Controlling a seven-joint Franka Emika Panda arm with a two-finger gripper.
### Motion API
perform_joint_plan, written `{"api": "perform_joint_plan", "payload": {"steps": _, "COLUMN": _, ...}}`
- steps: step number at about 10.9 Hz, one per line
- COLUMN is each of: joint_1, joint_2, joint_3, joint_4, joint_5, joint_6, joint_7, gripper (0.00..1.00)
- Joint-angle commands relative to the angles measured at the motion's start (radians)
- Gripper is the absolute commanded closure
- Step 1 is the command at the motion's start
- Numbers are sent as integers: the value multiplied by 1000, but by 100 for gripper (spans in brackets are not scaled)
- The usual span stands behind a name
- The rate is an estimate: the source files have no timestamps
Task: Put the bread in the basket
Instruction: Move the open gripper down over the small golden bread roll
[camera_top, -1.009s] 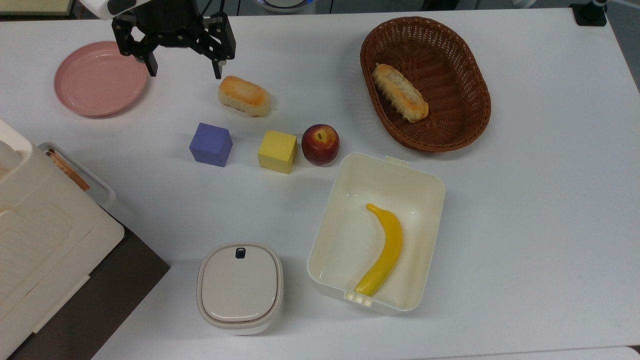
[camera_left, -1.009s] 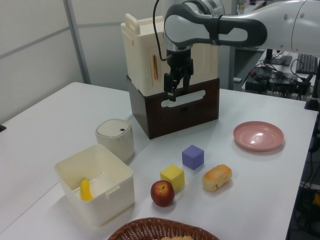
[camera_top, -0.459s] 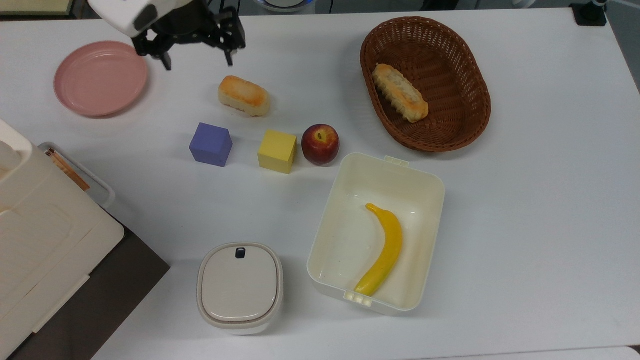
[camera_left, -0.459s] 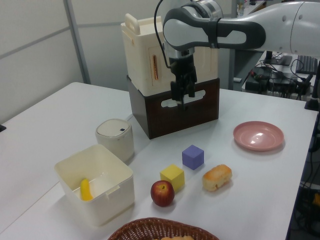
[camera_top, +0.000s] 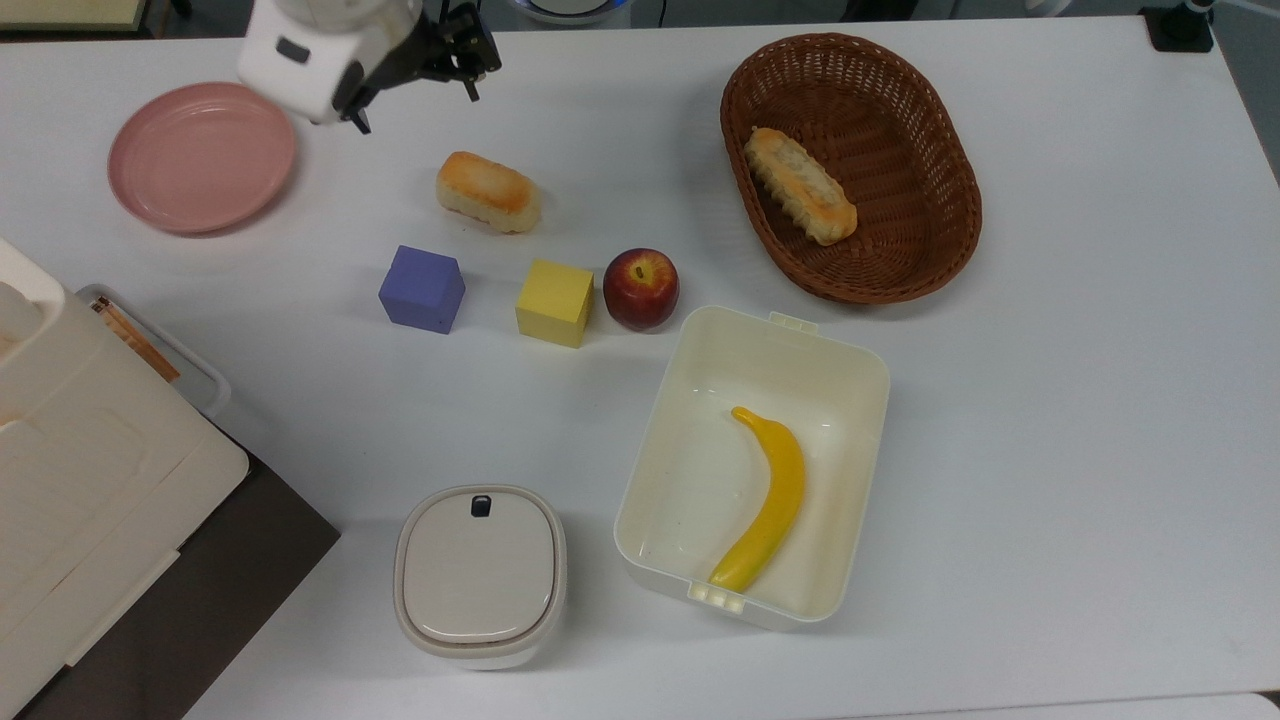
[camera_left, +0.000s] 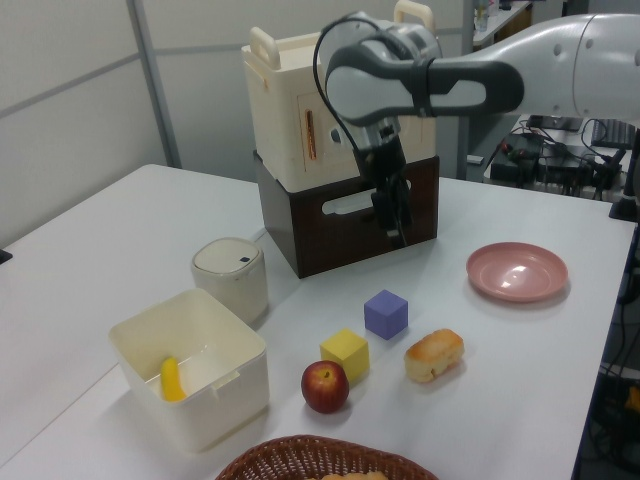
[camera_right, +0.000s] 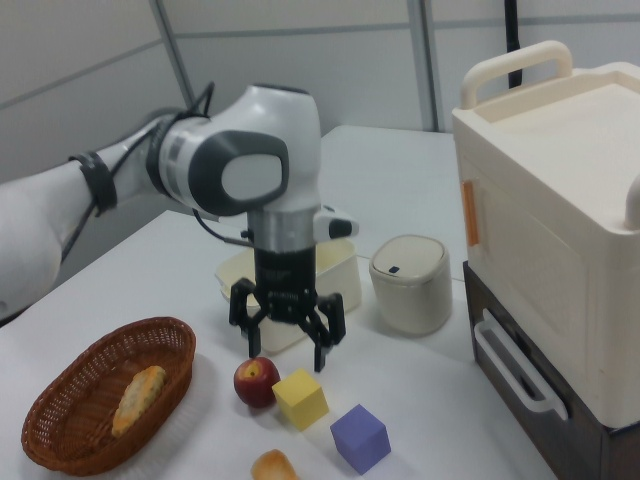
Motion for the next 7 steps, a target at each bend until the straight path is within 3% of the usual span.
{"api": "perform_joint_plan", "payload": {"steps": 1, "joint_1": 12, "joint_2": 27, "joint_3": -2, "joint_4": -88, "joint_5": -34, "joint_6": -5, "joint_7": -94, "gripper": 0}}
{"api": "perform_joint_plan", "payload": {"steps": 3, "joint_1": 27, "joint_2": 69, "joint_3": -2, "joint_4": -114, "joint_5": -49, "joint_6": -5, "joint_7": -173, "gripper": 0}}
{"api": "perform_joint_plan", "payload": {"steps": 7, "joint_1": 98, "joint_2": 207, "joint_3": -2, "joint_4": -130, "joint_5": -147, "joint_6": -2, "joint_7": -182, "gripper": 0}}
